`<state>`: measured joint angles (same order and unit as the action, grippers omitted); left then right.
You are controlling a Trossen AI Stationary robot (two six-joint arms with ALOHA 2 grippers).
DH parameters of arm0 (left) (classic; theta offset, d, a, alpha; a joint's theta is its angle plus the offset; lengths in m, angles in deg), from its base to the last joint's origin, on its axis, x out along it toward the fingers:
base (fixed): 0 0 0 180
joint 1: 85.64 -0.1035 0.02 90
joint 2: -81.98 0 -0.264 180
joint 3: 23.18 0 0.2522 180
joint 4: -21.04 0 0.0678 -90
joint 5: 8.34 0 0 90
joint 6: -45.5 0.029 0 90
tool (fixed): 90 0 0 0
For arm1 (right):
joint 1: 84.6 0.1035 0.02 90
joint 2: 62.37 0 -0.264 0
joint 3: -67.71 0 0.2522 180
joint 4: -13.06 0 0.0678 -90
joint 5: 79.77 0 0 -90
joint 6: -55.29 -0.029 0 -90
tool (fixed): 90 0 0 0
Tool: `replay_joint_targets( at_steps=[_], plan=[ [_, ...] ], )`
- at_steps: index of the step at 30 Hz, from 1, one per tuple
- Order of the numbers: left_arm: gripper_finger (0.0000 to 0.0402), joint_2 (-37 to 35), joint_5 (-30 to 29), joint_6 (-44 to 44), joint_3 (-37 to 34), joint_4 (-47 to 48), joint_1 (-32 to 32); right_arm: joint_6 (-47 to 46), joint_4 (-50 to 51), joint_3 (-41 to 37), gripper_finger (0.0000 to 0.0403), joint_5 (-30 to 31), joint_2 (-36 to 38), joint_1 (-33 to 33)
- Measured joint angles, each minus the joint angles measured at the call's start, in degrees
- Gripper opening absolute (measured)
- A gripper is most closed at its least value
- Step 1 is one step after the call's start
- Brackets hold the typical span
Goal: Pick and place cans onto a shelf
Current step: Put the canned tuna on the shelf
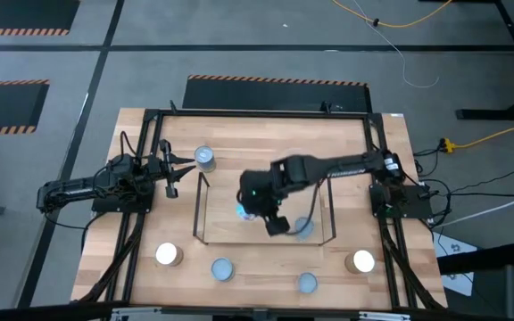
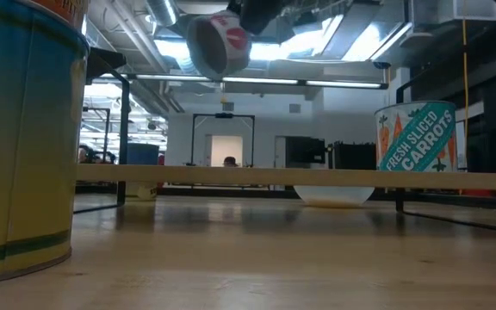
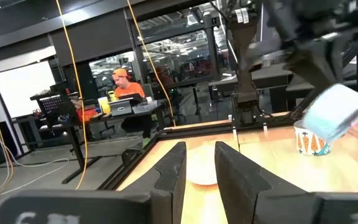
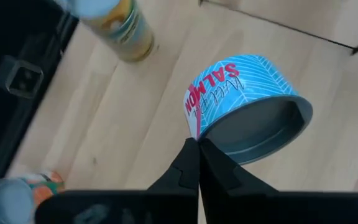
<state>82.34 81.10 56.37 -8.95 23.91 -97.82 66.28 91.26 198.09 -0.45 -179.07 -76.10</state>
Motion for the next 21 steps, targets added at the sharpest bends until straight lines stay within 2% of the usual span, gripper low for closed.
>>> replay_joint_targets(
  at_steps=[4,10,21],
  plan=[
    [0.0078,0.0,0.0,0.0,0.0,0.0,0.0,1.6,0.5,-2.1,0.0000,3.3,0.0,2.6],
    [0.0078,0.0,0.0,0.0,0.0,0.1,0.0,1.7,0.8,-6.4,0.0000,3.6,-0.1,3.8],
    [0.0078,0.0,0.0,0.0,0.0,0.2,0.0,1.6,-8.3,-15.5,0.0000,3.6,-0.1,3.8]
  ],
)
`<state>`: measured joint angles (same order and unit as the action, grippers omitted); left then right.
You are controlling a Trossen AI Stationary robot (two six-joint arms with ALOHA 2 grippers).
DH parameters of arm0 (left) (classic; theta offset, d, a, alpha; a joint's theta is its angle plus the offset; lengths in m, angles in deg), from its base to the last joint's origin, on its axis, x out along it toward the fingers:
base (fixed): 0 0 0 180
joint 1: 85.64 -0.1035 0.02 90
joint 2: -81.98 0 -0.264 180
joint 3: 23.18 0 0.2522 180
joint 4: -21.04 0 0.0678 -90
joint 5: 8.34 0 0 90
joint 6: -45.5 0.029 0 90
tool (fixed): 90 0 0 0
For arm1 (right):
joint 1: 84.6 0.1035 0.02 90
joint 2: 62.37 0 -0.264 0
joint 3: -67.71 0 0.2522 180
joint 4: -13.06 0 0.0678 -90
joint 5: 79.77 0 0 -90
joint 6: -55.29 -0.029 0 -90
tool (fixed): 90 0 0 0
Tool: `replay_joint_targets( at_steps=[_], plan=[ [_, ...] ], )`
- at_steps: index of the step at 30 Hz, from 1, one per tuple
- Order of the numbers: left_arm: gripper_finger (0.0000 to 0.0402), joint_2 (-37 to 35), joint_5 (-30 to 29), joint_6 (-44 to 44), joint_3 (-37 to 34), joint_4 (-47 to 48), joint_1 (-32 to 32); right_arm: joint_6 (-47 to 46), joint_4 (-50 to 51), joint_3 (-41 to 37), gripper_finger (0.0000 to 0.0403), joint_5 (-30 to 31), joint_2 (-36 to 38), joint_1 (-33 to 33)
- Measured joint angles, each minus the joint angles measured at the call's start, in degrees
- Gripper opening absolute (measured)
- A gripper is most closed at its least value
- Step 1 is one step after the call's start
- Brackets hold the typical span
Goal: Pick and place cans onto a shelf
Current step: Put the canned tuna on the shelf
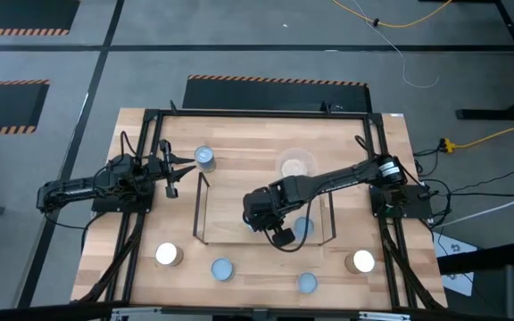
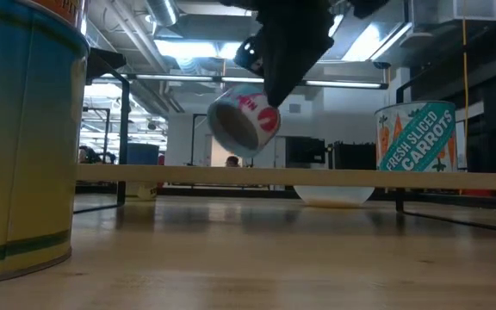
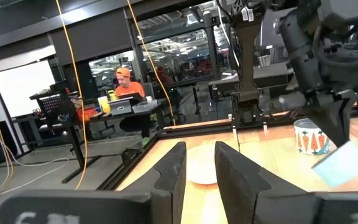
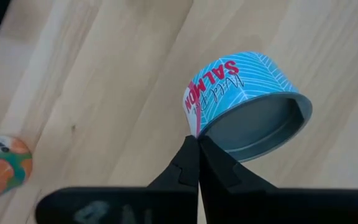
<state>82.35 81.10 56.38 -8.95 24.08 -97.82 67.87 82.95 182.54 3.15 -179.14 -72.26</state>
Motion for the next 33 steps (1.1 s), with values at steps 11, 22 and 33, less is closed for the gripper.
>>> replay_joint_targets(
  at_steps=[11,22,33],
  plan=[
    [0.0078,0.0,0.0,0.0,0.0,0.0,0.0,0.0,-1.7,-3.0,0.0000,-0.1,0.0,0.0],
    [0.0078,0.0,0.0,0.0,0.0,0.0,0.0,0.0,-2.4,-3.0,0.0016,-0.1,0.0,0.0],
    [0.0078,0.0,0.0,0.0,0.0,0.0,0.0,0.0,-2.8,-3.0,0.0036,-0.1,0.0,0.0]
  ],
)
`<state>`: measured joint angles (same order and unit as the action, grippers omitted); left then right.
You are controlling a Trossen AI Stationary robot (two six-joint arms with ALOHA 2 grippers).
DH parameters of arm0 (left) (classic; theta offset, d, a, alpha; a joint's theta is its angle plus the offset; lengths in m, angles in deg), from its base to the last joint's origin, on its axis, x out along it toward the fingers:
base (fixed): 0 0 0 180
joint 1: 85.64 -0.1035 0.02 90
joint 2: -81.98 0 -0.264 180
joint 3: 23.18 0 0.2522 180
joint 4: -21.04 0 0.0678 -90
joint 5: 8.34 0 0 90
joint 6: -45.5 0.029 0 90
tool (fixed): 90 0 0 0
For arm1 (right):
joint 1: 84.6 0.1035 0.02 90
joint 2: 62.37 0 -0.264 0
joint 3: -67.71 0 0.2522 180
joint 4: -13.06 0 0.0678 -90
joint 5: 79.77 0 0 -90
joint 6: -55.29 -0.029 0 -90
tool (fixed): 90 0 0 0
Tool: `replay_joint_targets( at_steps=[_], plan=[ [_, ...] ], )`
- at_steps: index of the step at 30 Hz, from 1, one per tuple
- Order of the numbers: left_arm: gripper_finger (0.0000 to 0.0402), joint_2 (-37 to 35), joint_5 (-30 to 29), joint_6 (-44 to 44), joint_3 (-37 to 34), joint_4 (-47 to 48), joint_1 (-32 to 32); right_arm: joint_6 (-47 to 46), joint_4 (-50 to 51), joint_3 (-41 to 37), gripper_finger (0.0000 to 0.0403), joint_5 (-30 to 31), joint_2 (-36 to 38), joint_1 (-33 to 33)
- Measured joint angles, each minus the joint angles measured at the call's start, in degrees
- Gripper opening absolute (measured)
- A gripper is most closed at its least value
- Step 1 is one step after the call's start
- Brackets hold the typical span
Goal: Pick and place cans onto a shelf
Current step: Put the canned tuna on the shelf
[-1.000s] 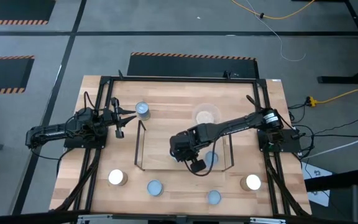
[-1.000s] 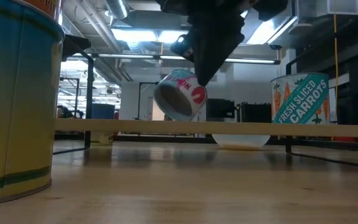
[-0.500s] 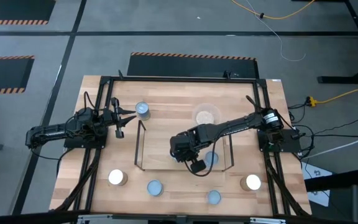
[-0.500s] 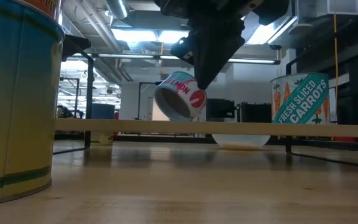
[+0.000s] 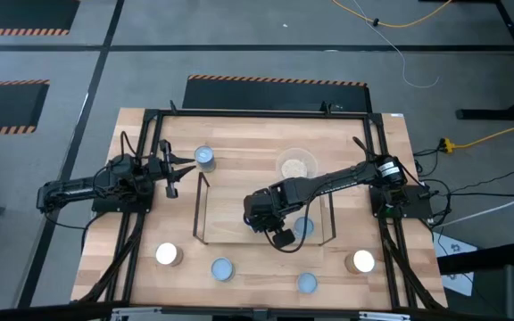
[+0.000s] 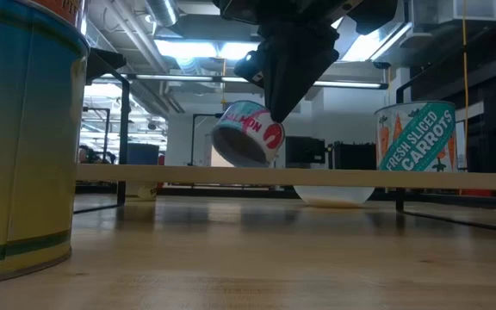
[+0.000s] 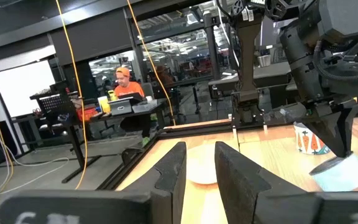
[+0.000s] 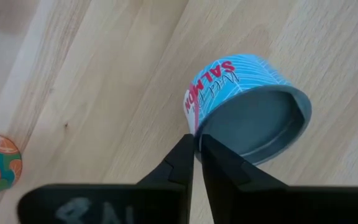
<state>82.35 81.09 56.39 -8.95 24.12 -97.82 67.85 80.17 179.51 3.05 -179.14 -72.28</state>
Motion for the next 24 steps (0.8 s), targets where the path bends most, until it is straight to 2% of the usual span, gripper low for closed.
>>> replay_joint_targets(
  at_steps=[24],
  plan=[
    [0.0078,0.0,0.0,0.0,0.0,1.7,0.0,0.0,0.0,0.0,0.0051,0.0,0.0,0.0]
  ],
)
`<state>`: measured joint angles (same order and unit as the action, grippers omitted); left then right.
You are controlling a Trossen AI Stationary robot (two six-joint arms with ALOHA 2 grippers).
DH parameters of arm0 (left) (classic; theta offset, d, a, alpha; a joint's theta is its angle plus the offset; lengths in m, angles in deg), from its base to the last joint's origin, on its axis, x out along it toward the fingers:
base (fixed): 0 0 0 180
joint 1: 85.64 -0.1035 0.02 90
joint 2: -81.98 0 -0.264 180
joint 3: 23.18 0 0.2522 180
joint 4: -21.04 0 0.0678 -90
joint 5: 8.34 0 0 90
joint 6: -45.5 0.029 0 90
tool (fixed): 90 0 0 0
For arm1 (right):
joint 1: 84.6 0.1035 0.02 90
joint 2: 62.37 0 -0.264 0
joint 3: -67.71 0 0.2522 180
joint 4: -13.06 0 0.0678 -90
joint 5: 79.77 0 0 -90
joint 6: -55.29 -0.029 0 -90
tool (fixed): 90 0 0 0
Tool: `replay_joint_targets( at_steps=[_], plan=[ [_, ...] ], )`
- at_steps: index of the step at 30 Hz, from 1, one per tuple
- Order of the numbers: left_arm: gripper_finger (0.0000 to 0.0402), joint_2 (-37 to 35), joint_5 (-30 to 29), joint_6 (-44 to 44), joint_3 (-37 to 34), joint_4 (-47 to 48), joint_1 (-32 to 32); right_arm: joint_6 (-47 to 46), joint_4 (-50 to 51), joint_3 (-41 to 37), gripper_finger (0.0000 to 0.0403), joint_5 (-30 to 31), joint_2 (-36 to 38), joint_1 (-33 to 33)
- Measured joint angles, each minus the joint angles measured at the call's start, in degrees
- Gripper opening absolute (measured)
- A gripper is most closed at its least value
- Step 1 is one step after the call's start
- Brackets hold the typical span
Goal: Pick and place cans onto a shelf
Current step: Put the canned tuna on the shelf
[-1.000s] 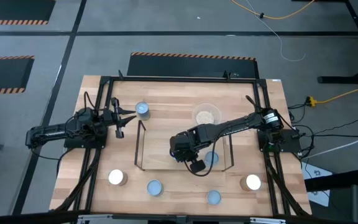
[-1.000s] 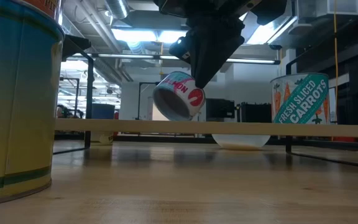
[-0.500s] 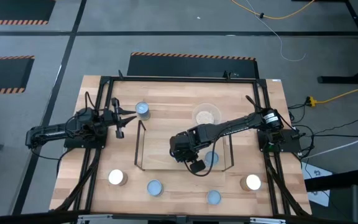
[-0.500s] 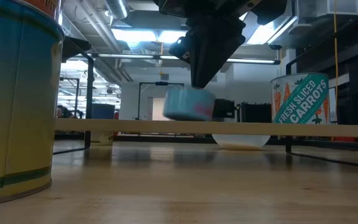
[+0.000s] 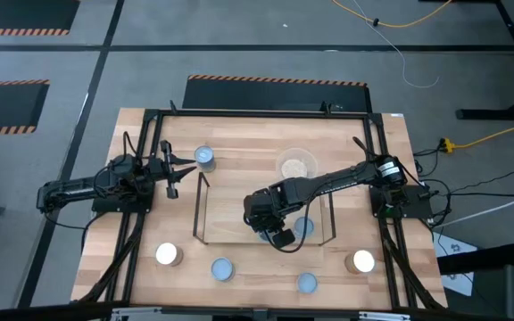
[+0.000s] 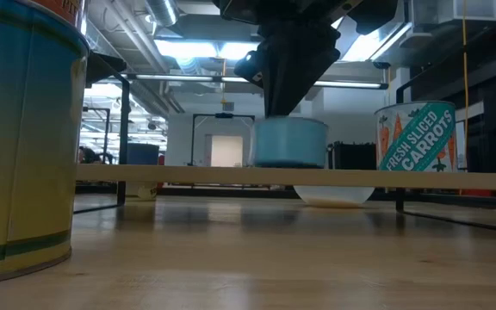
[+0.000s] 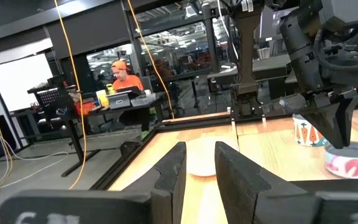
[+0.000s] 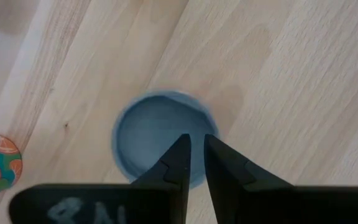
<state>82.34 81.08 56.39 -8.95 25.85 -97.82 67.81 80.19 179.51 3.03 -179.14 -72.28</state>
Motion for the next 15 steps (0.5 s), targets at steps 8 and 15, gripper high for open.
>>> replay_joint_targets(
  at_steps=[8,15],
  plan=[
    [0.0078,0.0,0.0,0.0,0.0,0.0,0.0,-4.1,-0.1,0.0,0.0051,0.1,0.0,-0.2],
    [0.0078,0.0,0.0,0.0,0.0,0.0,0.0,-14.2,-0.3,0.0,0.0098,-0.4,0.0,-1.6]
  ],
)
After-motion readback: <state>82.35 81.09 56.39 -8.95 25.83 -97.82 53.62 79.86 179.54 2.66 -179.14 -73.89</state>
